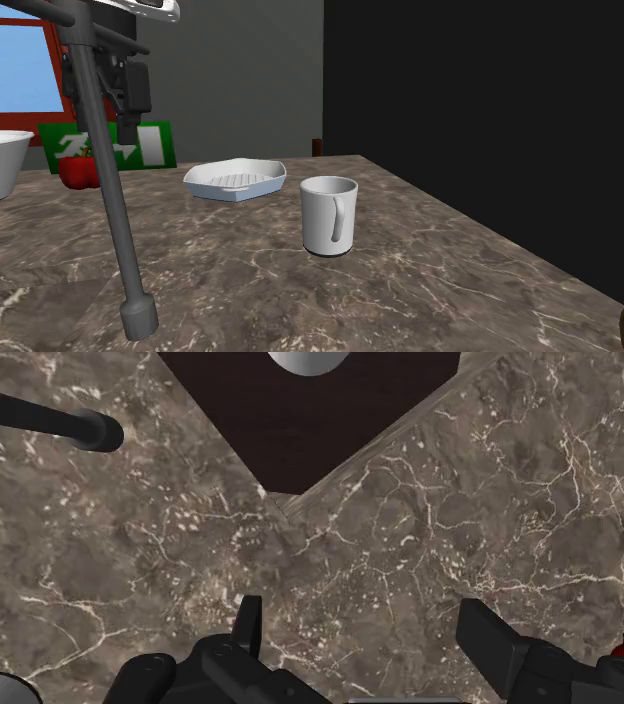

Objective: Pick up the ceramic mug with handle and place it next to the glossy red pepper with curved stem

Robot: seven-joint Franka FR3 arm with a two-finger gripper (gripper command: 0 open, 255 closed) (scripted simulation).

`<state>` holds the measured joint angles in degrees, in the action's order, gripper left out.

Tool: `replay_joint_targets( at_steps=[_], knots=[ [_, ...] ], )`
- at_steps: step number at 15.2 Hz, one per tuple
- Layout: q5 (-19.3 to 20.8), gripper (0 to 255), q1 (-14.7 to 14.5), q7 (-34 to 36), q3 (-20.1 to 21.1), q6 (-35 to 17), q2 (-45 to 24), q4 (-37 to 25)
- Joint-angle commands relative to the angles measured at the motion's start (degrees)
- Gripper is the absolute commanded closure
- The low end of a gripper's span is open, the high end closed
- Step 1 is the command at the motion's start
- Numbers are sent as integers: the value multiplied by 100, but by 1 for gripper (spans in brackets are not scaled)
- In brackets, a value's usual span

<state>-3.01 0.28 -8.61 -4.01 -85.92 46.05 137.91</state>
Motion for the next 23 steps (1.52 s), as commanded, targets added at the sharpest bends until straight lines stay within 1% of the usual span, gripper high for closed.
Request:
replay_joint_targets(
  at_steps=[1,7,13,18,23],
  knots=[
    [0,0,0,0,0,0,0,0],
    [439,0,238,-243,-315,-828,-884,-214],
    [762,0,442,-434,-630,-1560,-1853,-646],
    [927,0,588,-581,-887,-2065,-2699,-1166],
    [983,0,718,-727,-1116,-2437,-3504,-1774]
  ],
)
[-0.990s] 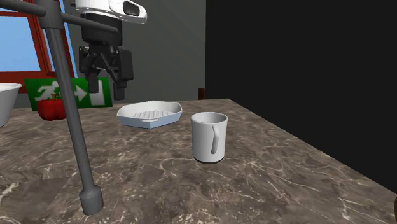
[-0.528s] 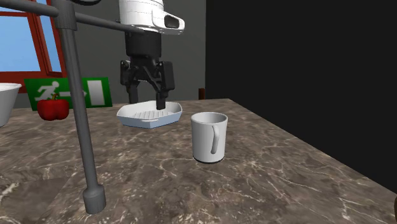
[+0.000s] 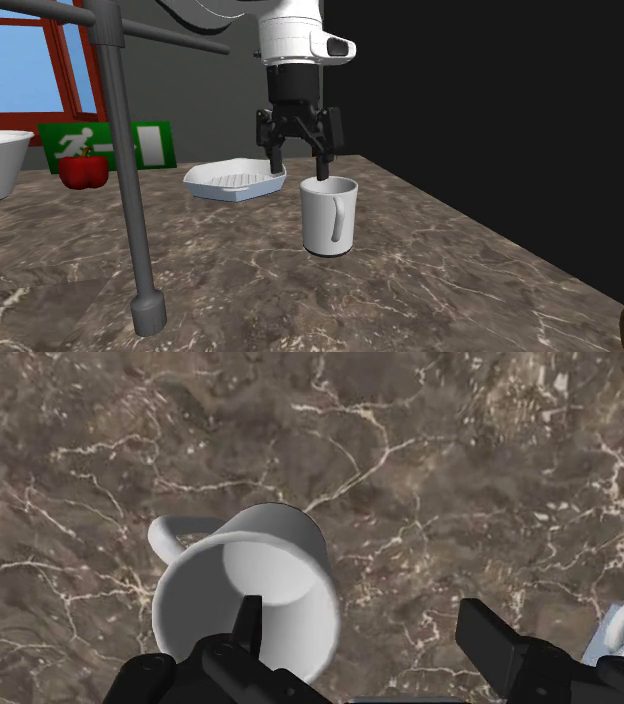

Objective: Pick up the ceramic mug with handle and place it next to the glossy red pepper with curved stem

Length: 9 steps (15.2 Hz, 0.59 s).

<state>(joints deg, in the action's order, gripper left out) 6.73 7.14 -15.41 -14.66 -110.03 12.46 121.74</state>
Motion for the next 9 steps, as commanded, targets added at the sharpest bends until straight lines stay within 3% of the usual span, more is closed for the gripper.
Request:
replay_joint_targets(
  at_steps=[1,9],
  knots=[
    [9,0,35,-48,-56,-103,-159,-95],
    [6,0,54,-60,-98,-612,-287,287]
  ],
)
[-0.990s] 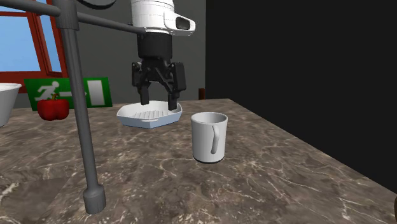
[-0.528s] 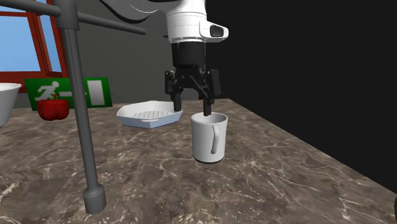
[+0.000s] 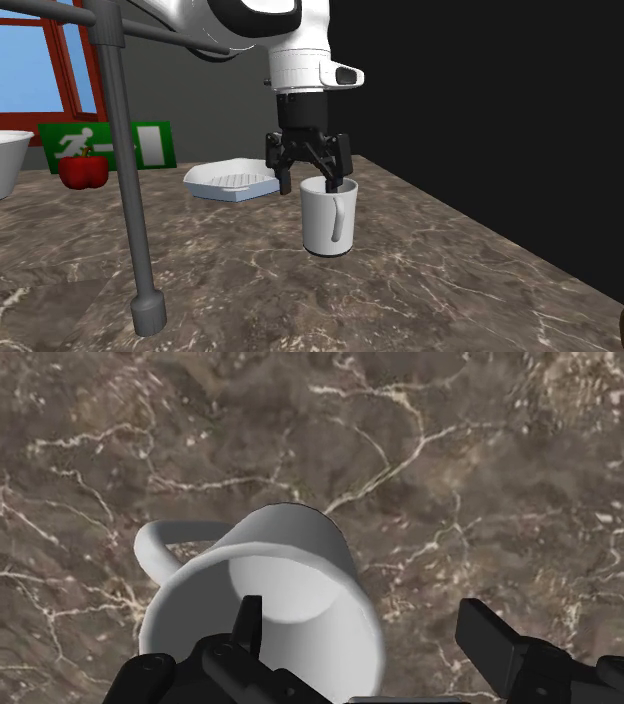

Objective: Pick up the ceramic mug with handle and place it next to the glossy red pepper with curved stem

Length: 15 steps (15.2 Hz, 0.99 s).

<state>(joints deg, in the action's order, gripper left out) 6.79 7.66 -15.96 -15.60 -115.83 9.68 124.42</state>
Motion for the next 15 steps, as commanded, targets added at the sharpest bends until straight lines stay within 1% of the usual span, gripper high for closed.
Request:
replay_joint_targets(
  at_steps=[1,6,7,15],
  knots=[
    [-1,0,2,-5,-5,-31,-10,19],
    [-1,0,3,-5,-4,-31,-10,19],
    [-1,255,3,-4,-4,-32,-10,20],
    [-2,255,1,-2,-2,-29,-11,15]
  ],
)
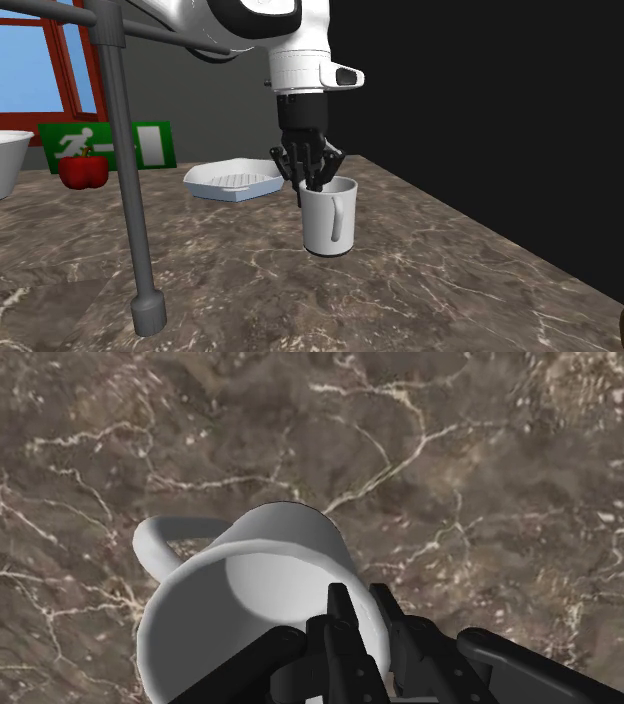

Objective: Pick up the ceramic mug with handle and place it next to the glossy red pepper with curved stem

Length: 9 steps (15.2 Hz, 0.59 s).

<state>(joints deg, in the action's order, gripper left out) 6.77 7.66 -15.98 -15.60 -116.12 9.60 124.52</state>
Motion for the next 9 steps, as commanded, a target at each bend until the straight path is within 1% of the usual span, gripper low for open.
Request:
replay_joint_targets(
  at_steps=[1,9],
  knots=[
    [1,255,3,-2,-3,-2,-1,9],
    [4,255,-9,-19,30,616,135,-476]
  ],
)
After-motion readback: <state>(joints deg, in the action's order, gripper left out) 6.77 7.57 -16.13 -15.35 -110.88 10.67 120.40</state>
